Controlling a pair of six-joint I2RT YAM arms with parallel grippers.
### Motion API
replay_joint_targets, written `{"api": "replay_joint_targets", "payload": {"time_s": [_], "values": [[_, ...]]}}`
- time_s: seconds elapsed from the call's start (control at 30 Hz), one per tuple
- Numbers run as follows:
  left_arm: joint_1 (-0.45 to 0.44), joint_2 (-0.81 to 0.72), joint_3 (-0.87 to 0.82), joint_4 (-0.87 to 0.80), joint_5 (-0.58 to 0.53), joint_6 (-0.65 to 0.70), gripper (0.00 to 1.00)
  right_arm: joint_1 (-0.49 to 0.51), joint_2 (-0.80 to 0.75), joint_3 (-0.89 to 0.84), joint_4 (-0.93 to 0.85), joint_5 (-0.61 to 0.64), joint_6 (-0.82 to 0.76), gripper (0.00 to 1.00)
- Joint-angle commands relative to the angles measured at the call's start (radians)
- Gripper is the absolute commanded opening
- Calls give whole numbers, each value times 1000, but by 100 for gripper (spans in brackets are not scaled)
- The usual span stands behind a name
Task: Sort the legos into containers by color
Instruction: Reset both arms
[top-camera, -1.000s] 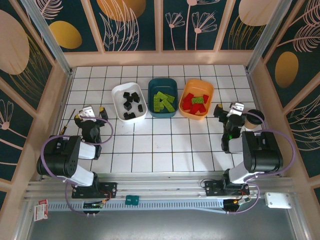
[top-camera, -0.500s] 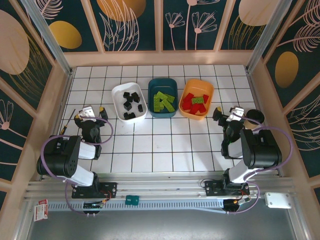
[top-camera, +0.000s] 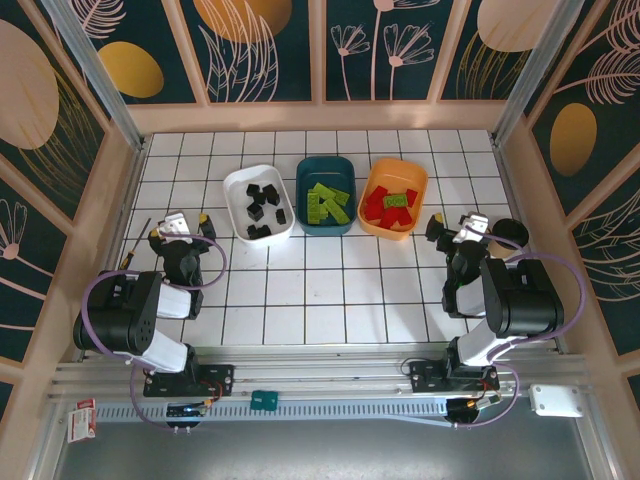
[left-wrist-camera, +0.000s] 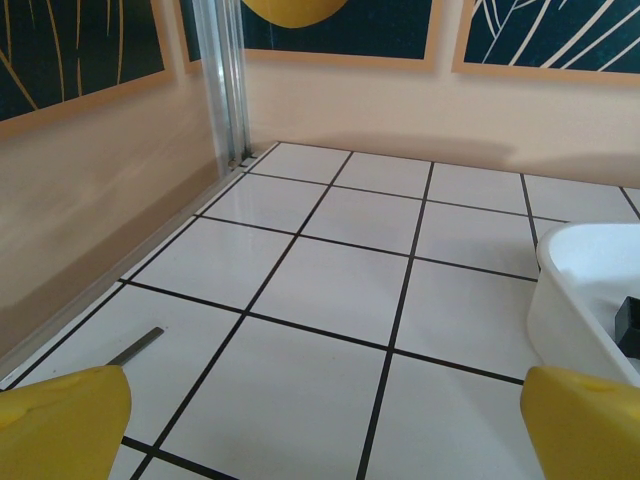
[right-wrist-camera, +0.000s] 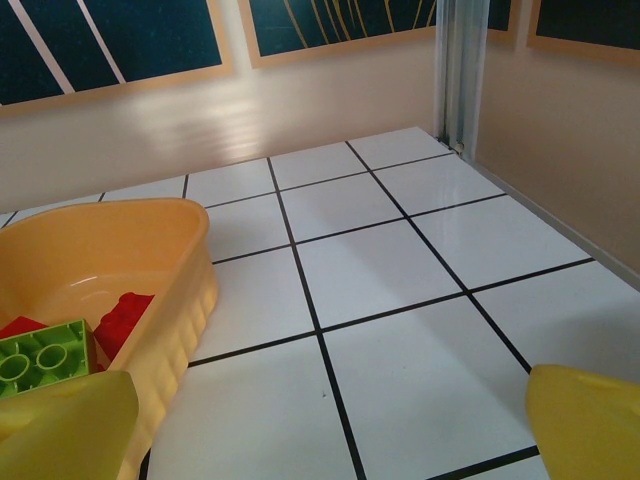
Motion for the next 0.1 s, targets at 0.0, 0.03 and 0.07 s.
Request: {"api": "replay_joint_targets", "payload": {"time_s": [0.0, 0.03, 0.07], "values": [[8, -3, 10, 46, -1, -21, 99, 5, 3, 5, 53, 19, 13, 99], [7, -2, 9, 47, -1, -21, 99, 5, 3, 5, 52, 19, 13, 99], [8, -4, 8, 48, -2, -21, 99, 4, 2, 5, 52, 19, 12, 99]]}}
